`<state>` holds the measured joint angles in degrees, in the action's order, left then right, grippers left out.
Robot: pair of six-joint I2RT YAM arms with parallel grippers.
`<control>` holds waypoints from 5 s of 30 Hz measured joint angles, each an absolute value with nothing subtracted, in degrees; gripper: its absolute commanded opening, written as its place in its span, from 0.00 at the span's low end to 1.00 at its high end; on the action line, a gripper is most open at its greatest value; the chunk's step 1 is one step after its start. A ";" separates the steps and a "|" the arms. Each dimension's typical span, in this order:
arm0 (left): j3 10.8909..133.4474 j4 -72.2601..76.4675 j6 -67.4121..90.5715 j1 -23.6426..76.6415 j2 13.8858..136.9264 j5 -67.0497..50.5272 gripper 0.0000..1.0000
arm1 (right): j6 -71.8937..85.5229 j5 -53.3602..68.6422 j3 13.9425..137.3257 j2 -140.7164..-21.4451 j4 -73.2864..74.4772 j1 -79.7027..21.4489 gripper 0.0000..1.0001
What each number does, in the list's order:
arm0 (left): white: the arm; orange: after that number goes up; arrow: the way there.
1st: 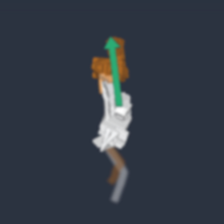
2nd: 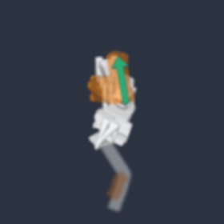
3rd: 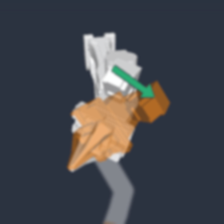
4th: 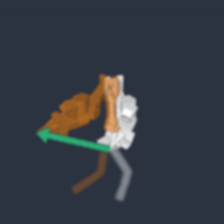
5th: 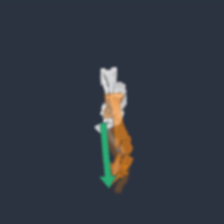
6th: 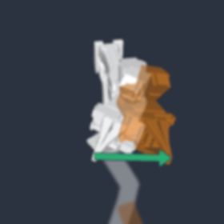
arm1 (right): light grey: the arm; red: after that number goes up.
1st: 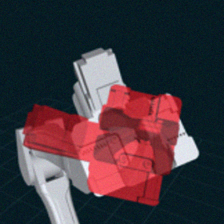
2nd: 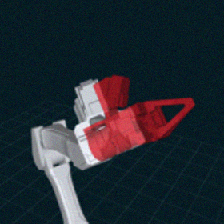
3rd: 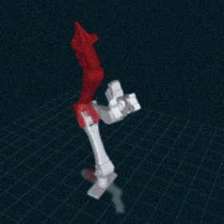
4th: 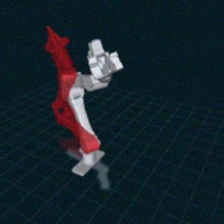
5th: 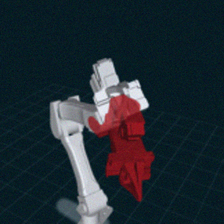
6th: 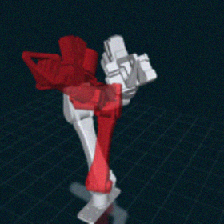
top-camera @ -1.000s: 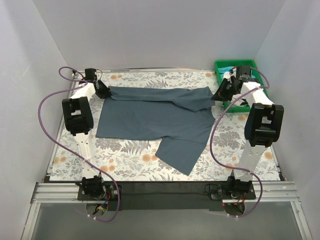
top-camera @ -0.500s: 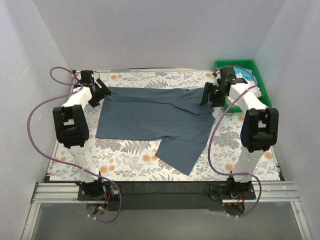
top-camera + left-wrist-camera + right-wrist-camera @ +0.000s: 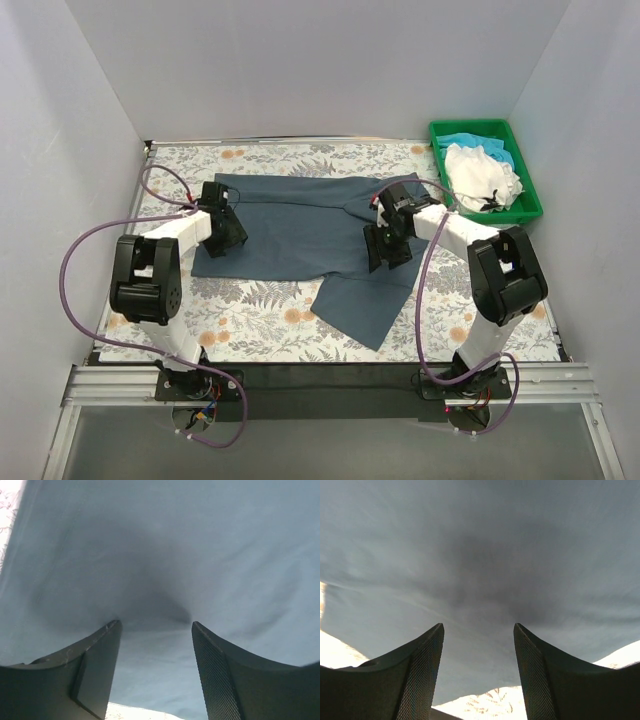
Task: Fold and stack the t-shirts
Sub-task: Fold the tshirt
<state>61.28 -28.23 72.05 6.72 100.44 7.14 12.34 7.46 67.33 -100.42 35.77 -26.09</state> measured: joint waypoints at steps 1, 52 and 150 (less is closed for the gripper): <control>59.94 -27.83 72.44 6.48 99.79 7.57 0.56 | 12.58 7.18 65.71 -100.18 35.55 -26.37 0.54; 62.39 -20.51 70.04 -8.29 101.51 -5.19 0.50 | 14.63 14.79 54.13 -72.01 32.23 -21.32 0.52; 81.03 -40.32 68.95 -8.23 114.30 6.74 0.07 | -4.71 -4.05 85.27 -107.57 36.45 -22.98 0.29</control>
